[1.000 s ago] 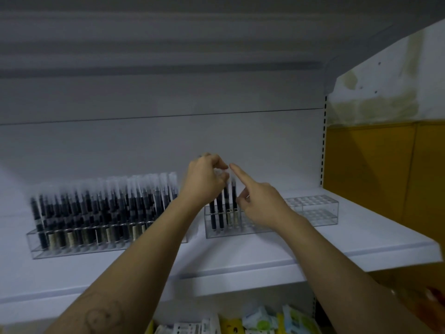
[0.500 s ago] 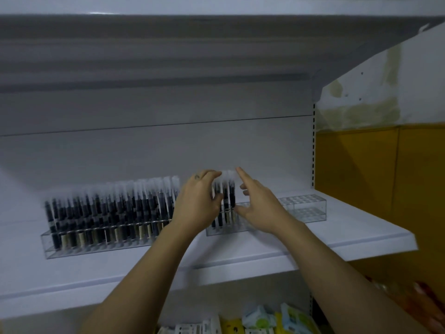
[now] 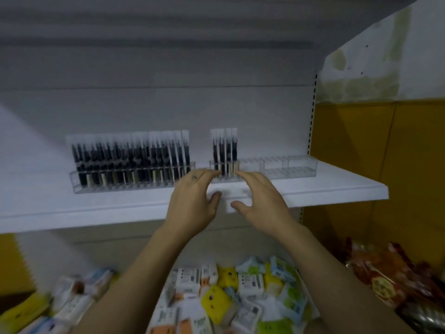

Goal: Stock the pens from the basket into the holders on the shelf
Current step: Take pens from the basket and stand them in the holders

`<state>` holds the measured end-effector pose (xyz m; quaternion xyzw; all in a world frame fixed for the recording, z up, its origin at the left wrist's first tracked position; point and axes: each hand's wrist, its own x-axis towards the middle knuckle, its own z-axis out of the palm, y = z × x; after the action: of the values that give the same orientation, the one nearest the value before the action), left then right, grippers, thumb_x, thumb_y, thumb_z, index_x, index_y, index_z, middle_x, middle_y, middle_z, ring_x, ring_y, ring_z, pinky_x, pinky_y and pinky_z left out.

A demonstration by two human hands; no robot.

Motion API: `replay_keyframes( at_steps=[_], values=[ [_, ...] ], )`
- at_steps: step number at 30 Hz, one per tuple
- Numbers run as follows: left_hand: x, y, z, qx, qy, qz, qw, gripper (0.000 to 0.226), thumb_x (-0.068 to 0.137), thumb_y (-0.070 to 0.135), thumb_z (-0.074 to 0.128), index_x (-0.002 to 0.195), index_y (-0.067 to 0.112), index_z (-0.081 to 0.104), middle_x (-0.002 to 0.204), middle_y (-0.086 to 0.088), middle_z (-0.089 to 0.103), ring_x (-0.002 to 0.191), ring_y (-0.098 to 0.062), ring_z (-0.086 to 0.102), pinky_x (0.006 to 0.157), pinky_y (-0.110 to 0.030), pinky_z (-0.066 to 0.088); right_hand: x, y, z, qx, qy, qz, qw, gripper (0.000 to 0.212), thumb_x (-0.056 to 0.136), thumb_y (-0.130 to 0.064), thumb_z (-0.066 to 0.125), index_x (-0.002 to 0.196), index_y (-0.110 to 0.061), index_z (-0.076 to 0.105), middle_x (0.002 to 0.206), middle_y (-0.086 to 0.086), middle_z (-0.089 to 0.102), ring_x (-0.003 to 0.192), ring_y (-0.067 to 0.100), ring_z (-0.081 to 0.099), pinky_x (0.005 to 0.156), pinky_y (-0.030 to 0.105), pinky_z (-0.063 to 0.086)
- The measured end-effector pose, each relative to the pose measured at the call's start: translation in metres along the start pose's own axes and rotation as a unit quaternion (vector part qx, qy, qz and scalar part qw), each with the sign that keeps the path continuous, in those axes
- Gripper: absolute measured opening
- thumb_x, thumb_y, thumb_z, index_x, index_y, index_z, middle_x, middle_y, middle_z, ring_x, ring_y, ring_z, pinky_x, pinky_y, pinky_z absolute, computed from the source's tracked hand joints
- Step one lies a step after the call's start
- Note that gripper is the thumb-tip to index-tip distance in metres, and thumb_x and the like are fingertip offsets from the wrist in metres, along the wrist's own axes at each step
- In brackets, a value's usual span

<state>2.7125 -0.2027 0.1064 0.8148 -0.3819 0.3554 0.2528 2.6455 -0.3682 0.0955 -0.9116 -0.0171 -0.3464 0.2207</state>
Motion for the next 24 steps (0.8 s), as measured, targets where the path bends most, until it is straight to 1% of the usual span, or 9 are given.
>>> replay_keyframes(
  at_steps=[2,4,7,9,11,13,16,19,24],
  values=[
    [-0.021,0.001,0.001,0.006,-0.004,0.001,1.0,0.041,0.085,0.025,0.069,0.124,0.015,0.06,0.12,-0.004,0.064,0.109,-0.025,0.057,0.093,-0.037,0.044,-0.02,-0.001,0.008,-0.009,0.002,-0.007,1.0,0.063,0.087,-0.029,0.07,0.143,-0.024,0.041,0.14,-0.003,0.044,0.128,0.016,0.039,0.107,0.032,0.036],
    [-0.044,0.0,0.003,0.012,-0.01,0.005,1.0,0.039,0.085,0.026,0.069,0.121,0.016,0.061,0.117,-0.003,0.065,0.107,-0.025,0.058,0.09,-0.039,0.046,-0.042,0.0,0.02,-0.01,-0.006,-0.013,1.0,0.058,0.087,-0.027,0.069,0.14,-0.023,0.045,0.135,-0.001,0.047,0.125,0.017,0.041,0.105,0.033,0.038],
    [-0.082,-0.002,0.014,0.03,-0.033,0.0,0.999,0.038,0.085,0.029,0.068,0.121,0.018,0.061,0.112,-0.002,0.065,0.106,-0.026,0.058,0.086,-0.039,0.045,-0.076,0.006,0.043,-0.018,-0.049,0.008,0.999,0.055,0.089,-0.031,0.066,0.139,-0.025,0.045,0.135,-0.003,0.044,0.125,0.016,0.039,0.103,0.032,0.037],
    [-0.111,-0.004,0.027,0.03,-0.072,-0.026,0.997,0.041,0.087,0.033,0.065,0.125,0.021,0.058,0.117,-0.001,0.063,0.11,-0.026,0.057,0.089,-0.038,0.042,-0.098,0.014,0.063,-0.025,-0.092,0.036,0.995,0.057,0.09,-0.036,0.064,0.142,-0.024,0.042,0.14,-0.003,0.041,0.129,0.018,0.038,0.106,0.034,0.036],
    [-0.141,-0.009,0.043,0.02,-0.119,-0.063,0.991,0.044,0.089,0.037,0.061,0.131,0.024,0.053,0.127,0.002,0.058,0.119,-0.022,0.052,0.096,-0.035,0.037,-0.117,0.021,0.082,-0.024,-0.133,0.062,0.989,0.06,0.09,-0.039,0.063,0.143,-0.023,0.04,0.143,-0.001,0.04,0.131,0.02,0.038,0.108,0.036,0.035],
    [-0.17,-0.015,0.06,0.007,-0.158,-0.092,0.983,0.047,0.089,0.039,0.06,0.132,0.024,0.051,0.131,0.004,0.055,0.123,-0.02,0.048,0.1,-0.032,0.032,-0.135,0.027,0.103,-0.025,-0.167,0.082,0.982,0.06,0.09,-0.04,0.064,0.143,-0.023,0.041,0.143,-0.001,0.041,0.131,0.02,0.039,0.107,0.035,0.035],
    [-0.205,-0.022,0.082,0.001,-0.205,-0.125,0.971,0.05,0.087,0.041,0.062,0.133,0.024,0.052,0.133,0.003,0.054,0.125,-0.019,0.046,0.105,-0.031,0.032,-0.159,0.037,0.132,-0.021,-0.218,0.098,0.971,0.063,0.088,-0.038,0.066,0.144,-0.024,0.04,0.144,-0.003,0.04,0.133,0.019,0.038,0.108,0.033,0.033],
    [-0.235,-0.029,0.101,-0.011,-0.242,-0.154,0.958,0.052,0.088,0.043,0.061,0.134,0.022,0.051,0.134,0.002,0.054,0.126,-0.02,0.045,0.105,-0.032,0.032,-0.182,0.047,0.158,-0.028,-0.262,0.113,0.958,0.066,0.088,-0.04,0.066,0.146,-0.025,0.038,0.149,-0.002,0.037,0.136,0.019,0.034,0.111,0.035,0.031],
    [-0.297,-0.044,0.131,-0.025,-0.301,-0.204,0.931,0.053,0.088,0.044,0.06,0.134,0.019,0.05,0.135,-0.001,0.054,0.125,-0.022,0.046,0.104,-0.031,0.031,-0.225,0.066,0.2,-0.024,-0.331,0.152,0.931,0.065,0.089,-0.037,0.065,0.146,-0.023,0.038,0.149,0.0,0.037,0.135,0.022,0.036,0.109,0.035,0.033]
  ],
)
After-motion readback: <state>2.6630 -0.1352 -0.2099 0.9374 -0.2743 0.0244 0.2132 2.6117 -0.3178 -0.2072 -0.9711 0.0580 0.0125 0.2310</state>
